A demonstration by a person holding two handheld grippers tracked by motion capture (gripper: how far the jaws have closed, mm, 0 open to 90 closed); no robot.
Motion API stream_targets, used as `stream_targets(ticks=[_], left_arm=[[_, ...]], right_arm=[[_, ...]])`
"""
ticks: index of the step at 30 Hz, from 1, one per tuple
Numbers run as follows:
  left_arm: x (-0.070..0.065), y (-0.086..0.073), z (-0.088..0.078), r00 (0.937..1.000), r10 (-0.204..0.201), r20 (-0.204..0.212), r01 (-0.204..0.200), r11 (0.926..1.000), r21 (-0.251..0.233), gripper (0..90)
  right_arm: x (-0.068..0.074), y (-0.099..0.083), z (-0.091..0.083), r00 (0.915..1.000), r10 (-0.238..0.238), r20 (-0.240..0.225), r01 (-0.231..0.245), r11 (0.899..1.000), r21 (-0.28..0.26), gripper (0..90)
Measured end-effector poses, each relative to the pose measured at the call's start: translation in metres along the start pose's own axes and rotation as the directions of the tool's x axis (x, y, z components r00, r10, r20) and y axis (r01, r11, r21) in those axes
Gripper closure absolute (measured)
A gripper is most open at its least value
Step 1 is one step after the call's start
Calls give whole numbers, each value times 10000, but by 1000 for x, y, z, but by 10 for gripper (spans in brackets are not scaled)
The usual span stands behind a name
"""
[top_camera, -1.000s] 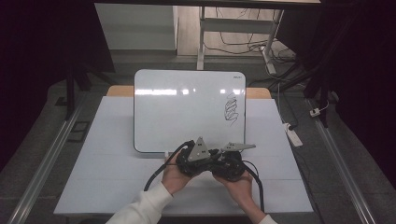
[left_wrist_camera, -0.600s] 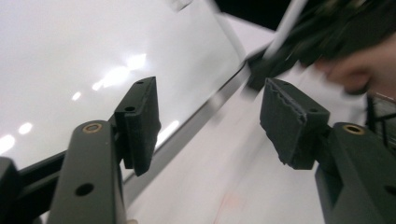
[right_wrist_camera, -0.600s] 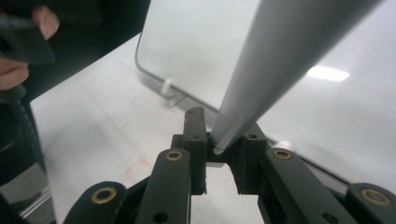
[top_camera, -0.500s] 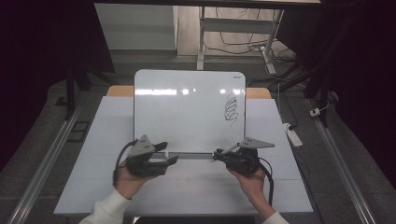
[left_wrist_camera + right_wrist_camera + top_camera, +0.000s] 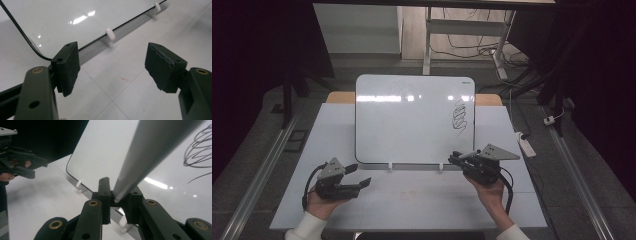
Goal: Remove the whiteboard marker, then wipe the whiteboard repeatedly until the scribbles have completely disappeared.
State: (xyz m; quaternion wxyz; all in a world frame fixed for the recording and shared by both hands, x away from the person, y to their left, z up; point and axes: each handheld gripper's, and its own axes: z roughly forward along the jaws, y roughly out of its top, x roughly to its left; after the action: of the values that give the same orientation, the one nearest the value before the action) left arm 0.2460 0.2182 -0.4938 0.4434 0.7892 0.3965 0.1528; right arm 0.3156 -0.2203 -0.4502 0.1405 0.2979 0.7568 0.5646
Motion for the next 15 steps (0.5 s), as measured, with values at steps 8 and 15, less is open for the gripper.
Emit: stream_targets(ticks=[8, 15], left_arm=[[2, -2, 2, 9999, 5, -136, -3, 9999, 121, 279], [2, -4, 3, 9998, 12, -177, -8, 9997, 246, 276]], right_arm=[[-14, 9, -9, 9985, -195, 504, 215, 9990, -394, 778], [-41, 36, -4, 9927, -224, 1185, 318, 9964, -782, 778]])
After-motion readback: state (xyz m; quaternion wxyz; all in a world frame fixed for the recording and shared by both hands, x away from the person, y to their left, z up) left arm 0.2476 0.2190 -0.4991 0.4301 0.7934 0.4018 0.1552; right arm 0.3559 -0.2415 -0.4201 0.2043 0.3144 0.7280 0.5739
